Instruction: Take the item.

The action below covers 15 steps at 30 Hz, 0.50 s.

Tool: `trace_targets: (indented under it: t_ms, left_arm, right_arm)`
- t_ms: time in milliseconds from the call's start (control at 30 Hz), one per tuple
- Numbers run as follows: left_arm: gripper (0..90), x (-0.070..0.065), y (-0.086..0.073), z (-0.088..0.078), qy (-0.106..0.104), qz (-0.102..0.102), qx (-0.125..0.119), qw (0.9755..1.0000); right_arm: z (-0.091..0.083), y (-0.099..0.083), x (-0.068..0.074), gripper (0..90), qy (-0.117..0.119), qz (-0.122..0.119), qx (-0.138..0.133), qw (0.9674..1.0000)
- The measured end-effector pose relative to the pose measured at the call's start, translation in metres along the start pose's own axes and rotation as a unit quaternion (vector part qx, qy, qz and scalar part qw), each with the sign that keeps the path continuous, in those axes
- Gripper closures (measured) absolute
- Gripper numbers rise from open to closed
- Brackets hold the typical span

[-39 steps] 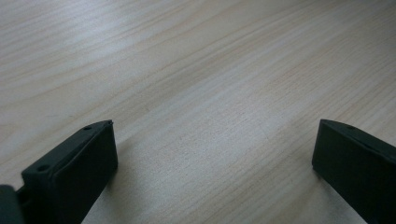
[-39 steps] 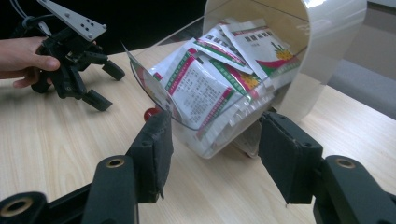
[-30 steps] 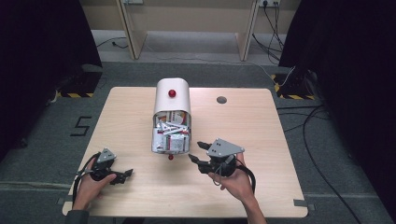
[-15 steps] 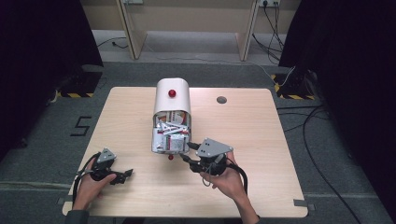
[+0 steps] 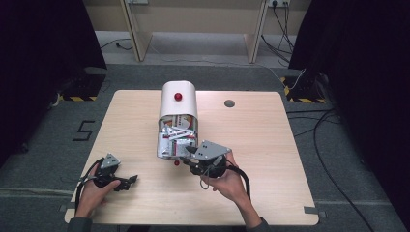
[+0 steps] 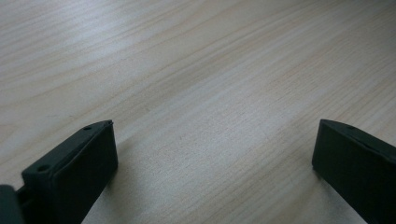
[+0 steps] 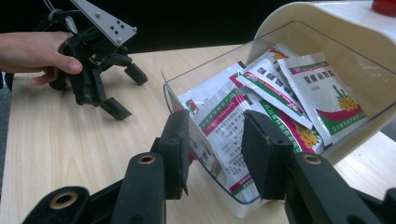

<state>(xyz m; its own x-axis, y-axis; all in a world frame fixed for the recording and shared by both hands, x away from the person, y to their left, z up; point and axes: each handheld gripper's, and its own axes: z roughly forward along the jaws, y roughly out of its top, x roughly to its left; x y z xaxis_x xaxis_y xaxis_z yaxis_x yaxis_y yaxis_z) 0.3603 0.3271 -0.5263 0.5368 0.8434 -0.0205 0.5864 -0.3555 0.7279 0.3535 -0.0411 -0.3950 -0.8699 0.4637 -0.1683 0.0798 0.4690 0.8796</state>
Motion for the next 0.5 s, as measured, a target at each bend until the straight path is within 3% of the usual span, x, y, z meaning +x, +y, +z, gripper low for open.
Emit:
trace_targets:
  t_ms: [500]
  left_arm:
    - [0.0,0.000,0.000,0.000,0.000,0.000,0.000,1.0000]
  right_arm:
    - [0.024,0.005,0.001,70.2,0.024,-0.022,0.028,0.9991]
